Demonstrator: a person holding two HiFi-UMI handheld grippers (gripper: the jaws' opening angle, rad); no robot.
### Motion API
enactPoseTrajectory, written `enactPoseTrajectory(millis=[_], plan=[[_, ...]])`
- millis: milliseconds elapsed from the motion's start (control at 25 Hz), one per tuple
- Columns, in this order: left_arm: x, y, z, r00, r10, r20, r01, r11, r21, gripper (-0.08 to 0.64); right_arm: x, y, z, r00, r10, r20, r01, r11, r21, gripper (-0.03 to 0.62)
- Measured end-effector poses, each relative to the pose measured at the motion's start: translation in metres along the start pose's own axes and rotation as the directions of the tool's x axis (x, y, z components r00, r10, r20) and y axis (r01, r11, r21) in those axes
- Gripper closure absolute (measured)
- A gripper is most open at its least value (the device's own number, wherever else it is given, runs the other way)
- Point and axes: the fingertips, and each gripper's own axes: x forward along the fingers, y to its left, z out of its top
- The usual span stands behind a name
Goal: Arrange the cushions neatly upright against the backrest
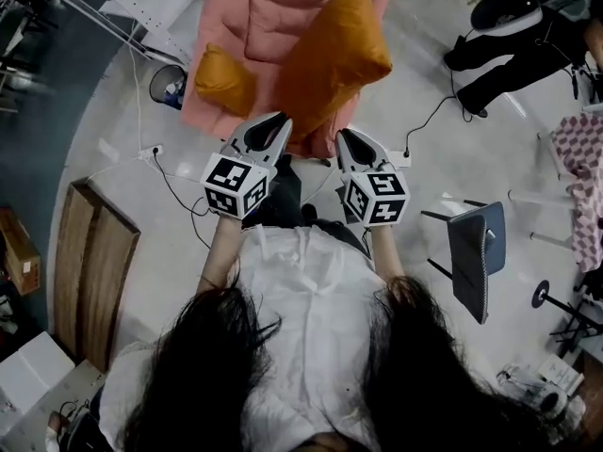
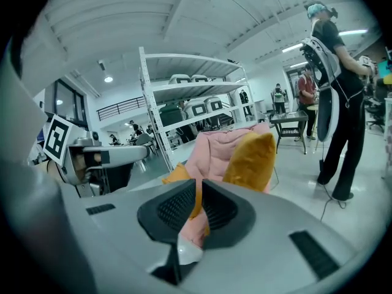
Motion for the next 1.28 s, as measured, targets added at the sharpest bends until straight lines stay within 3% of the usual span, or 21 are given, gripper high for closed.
enactPoseTrajectory(millis=[240, 440, 560, 680, 760, 880, 960, 1080, 1200, 1280], plan=[[0.044, 0.023, 0.015, 0.995, -0.081, -0.052, 0.084, 0.995, 0.058, 0.523, 0.022, -0.026, 0.003, 0.997, -0.073, -0.012, 0.073, 0.996, 0.046, 0.548], [0.086, 0.042, 0.035, 0.981, -0.178, -0.072, 0.185, 0.976, 0.112, 0.523, 0.039, -0.044, 0.004, 0.992, -0.126, -0.025, 0.128, 0.987, 0.098, 0.548], [0.116, 0.036, 0.04, 0.956, -0.27, -0.116, 0.287, 0.944, 0.165, 0.522, 0.042, -0.056, -0.006, 0.986, -0.164, -0.044, 0.168, 0.977, 0.131, 0.548], [0.148, 0.033, 0.043, 0.912, -0.37, -0.176, 0.401, 0.893, 0.204, 0.5, 0.054, -0.067, -0.013, 0.978, -0.201, -0.064, 0.209, 0.963, 0.168, 0.548], [0.164, 0.026, 0.044, 0.871, -0.436, -0.227, 0.483, 0.844, 0.231, 0.392, 0.057, -0.071, -0.017, 0.971, -0.226, -0.073, 0.236, 0.952, 0.193, 0.548], [0.186, 0.004, 0.043, 0.813, -0.497, -0.304, 0.575, 0.765, 0.289, 0.337, 0.049, -0.076, -0.029, 0.963, -0.259, -0.081, 0.271, 0.936, 0.226, 0.548], [0.205, -0.01, 0.04, 0.775, -0.511, -0.371, 0.627, 0.696, 0.35, 0.285, 0.046, -0.08, -0.037, 0.956, -0.279, -0.091, 0.293, 0.925, 0.243, 0.548], [0.231, -0.031, 0.034, 0.707, -0.516, -0.484, 0.706, 0.554, 0.441, 0.25, 0.042, -0.083, -0.052, 0.945, -0.309, -0.108, 0.327, 0.905, 0.273, 0.548], [0.251, -0.056, 0.013, 0.624, -0.49, -0.608, 0.781, 0.376, 0.499, 0.244, 0.035, -0.088, -0.07, 0.931, -0.341, -0.131, 0.366, 0.875, 0.316, 0.548], [0.263, -0.068, -0.003, 0.591, -0.447, -0.671, 0.805, 0.275, 0.526, 0.244, 0.03, -0.091, -0.08, 0.923, -0.358, -0.143, 0.385, 0.858, 0.34, 0.548]])
